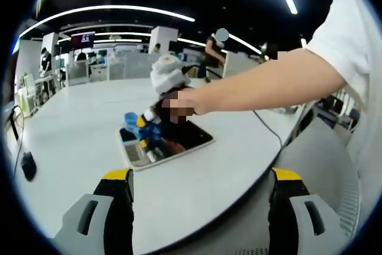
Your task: Wipe the mirror surface with the cleaning cloth until all visible marks leave the cleaned area.
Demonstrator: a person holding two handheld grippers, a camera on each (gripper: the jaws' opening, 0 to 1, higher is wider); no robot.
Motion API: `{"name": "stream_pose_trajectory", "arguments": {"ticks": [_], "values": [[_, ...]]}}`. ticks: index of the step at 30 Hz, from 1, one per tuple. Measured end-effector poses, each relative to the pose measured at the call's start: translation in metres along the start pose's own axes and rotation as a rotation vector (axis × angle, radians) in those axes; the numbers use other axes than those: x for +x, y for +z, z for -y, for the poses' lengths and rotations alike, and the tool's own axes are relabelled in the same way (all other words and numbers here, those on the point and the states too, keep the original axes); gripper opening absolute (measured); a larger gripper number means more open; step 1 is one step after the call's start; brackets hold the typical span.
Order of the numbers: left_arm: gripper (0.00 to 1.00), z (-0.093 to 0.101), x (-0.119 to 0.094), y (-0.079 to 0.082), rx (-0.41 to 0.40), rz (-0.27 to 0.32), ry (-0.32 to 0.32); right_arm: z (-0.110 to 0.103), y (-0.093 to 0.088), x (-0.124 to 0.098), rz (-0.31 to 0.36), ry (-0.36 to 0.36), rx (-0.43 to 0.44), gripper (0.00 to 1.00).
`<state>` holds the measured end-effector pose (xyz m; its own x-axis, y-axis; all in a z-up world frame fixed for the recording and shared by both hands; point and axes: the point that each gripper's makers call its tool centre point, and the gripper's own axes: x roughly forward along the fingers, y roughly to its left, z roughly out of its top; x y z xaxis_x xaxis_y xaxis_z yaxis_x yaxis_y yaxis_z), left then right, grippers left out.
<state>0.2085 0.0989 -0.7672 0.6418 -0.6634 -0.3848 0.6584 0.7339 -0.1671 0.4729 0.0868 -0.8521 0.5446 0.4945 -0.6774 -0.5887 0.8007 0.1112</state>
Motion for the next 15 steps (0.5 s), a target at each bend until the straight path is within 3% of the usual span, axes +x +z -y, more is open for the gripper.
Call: {"name": "stream_pose_trajectory", "arguments": {"ticks": [15], "values": [[0.94,0.0011,0.0002,-0.0001,0.001,0.000,-0.005,-0.0019,-0.0010,-0.0011,-0.002,-0.007,-0.014,0.04]]}}
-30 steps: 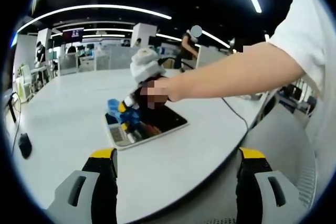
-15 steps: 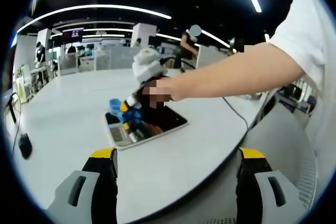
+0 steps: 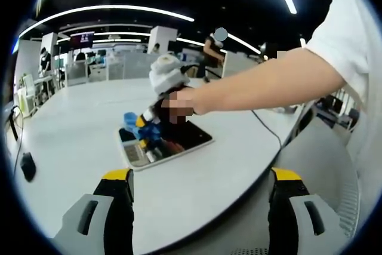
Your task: Wipe the mirror surface with the cleaning cloth until all visible marks leave the cleaned area.
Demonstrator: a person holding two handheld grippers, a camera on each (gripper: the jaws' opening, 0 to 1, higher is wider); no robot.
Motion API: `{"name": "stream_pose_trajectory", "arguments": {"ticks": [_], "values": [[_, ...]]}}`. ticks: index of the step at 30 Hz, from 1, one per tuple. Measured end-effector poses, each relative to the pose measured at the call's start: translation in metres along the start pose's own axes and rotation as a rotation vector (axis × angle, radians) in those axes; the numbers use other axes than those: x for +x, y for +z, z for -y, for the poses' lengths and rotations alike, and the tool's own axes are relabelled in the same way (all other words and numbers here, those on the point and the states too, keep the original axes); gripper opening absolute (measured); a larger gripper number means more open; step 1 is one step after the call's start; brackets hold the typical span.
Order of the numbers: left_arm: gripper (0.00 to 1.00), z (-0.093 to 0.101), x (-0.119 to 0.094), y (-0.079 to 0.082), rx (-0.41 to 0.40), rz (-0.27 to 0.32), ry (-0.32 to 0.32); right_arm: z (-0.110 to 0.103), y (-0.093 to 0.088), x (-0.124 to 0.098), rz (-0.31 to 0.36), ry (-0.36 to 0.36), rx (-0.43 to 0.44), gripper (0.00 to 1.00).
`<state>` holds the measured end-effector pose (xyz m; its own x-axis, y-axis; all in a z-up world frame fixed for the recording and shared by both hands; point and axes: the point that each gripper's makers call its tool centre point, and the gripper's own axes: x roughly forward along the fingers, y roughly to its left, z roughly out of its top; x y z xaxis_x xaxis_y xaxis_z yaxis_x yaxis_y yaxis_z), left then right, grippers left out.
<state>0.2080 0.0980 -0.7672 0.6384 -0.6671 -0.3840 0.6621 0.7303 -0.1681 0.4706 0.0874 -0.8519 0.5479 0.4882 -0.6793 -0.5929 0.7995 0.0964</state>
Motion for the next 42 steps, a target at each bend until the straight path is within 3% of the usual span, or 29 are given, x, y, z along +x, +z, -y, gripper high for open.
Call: {"name": "stream_pose_trajectory", "arguments": {"ticks": [17,27,42], "values": [[0.92,0.001,0.000,0.000,-0.002,0.001,-0.006,-0.008,-0.007,-0.002,-0.001,-0.006,-0.032,0.04],[0.95,-0.001,0.000,0.001,0.002,0.011,0.010,-0.012,-0.012,-0.004,-0.004,0.002,-0.040,0.04],[0.95,0.000,0.000,0.002,0.003,0.011,0.007,-0.023,-0.020,-0.020,-0.018,0.015,-0.048,0.04]]}}
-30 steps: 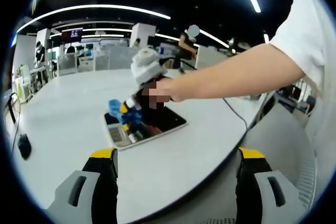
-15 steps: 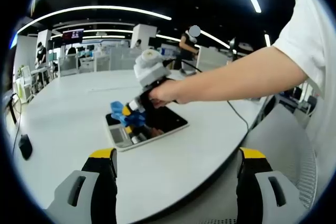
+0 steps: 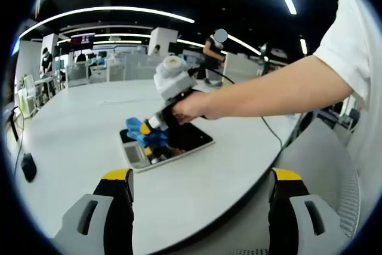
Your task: Wipe the mirror surface with the cleaning cloth until all visible marks leave the cleaned area.
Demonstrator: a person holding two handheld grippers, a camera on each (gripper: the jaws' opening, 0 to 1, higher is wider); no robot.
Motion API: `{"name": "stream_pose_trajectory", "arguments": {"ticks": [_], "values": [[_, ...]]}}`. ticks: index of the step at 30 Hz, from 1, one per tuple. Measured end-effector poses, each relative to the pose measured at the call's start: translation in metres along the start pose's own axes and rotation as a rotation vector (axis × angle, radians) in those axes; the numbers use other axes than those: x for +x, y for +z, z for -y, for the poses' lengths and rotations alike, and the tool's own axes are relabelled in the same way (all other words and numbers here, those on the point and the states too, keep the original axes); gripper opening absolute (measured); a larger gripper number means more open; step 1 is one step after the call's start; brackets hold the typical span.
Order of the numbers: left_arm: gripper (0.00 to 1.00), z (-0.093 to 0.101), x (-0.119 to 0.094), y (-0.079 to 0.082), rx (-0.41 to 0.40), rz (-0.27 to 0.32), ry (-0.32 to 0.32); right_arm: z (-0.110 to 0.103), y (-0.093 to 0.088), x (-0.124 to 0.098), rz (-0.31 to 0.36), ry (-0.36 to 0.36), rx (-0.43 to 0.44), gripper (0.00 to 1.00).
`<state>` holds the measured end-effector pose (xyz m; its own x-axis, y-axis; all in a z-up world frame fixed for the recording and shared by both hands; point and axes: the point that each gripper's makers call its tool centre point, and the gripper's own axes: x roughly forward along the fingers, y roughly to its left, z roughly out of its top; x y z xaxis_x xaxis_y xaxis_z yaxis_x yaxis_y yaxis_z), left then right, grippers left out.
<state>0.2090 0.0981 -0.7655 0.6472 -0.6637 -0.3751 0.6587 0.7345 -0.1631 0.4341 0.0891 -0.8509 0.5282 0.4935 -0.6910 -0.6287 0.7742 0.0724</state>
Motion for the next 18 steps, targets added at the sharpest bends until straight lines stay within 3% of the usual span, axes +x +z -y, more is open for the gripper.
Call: {"name": "stream_pose_trajectory", "arguments": {"ticks": [15,18], "values": [[0.95,-0.001,0.000,0.001,0.003,0.001,0.002,-0.023,-0.014,-0.023,-0.007,0.022,-0.006,0.04],[0.95,-0.001,0.000,0.001,0.002,0.002,0.002,-0.019,-0.017,-0.021,-0.009,0.027,-0.011,0.04]]}}
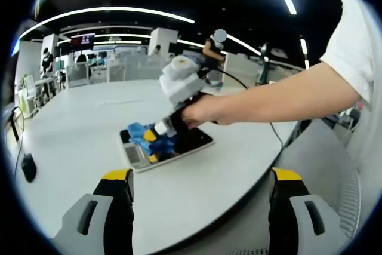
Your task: Wipe the mirror surface with the cleaning cloth until all visible marks leave the cleaned area.
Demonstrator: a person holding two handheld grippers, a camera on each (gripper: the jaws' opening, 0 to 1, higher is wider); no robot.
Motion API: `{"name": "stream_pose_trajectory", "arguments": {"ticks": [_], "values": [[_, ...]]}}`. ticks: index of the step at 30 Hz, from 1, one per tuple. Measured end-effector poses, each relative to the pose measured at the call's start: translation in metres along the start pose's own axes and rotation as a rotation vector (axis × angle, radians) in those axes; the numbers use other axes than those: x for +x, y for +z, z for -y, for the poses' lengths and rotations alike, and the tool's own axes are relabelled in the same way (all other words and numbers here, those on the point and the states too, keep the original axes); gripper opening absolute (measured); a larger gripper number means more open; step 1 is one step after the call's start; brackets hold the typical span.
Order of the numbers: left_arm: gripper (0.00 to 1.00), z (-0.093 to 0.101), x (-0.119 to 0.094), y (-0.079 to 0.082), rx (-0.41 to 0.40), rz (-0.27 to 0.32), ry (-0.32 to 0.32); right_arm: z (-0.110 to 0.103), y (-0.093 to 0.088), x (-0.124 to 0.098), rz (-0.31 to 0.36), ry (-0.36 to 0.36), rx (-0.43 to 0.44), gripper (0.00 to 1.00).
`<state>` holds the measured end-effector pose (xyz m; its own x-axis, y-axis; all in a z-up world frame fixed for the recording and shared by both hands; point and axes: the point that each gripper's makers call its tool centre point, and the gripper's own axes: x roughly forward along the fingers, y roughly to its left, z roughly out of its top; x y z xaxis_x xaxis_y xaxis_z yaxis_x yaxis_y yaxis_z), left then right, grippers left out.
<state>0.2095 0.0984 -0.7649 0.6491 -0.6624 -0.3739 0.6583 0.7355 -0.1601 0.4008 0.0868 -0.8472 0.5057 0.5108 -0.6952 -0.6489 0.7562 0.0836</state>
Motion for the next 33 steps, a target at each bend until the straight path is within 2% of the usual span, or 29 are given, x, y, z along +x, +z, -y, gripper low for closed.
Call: {"name": "stream_pose_trajectory", "arguments": {"ticks": [33], "values": [[0.95,-0.001,0.000,0.001,-0.001,0.005,0.004,-0.019,-0.021,-0.012,-0.003,0.025,-0.014,0.04]]}}
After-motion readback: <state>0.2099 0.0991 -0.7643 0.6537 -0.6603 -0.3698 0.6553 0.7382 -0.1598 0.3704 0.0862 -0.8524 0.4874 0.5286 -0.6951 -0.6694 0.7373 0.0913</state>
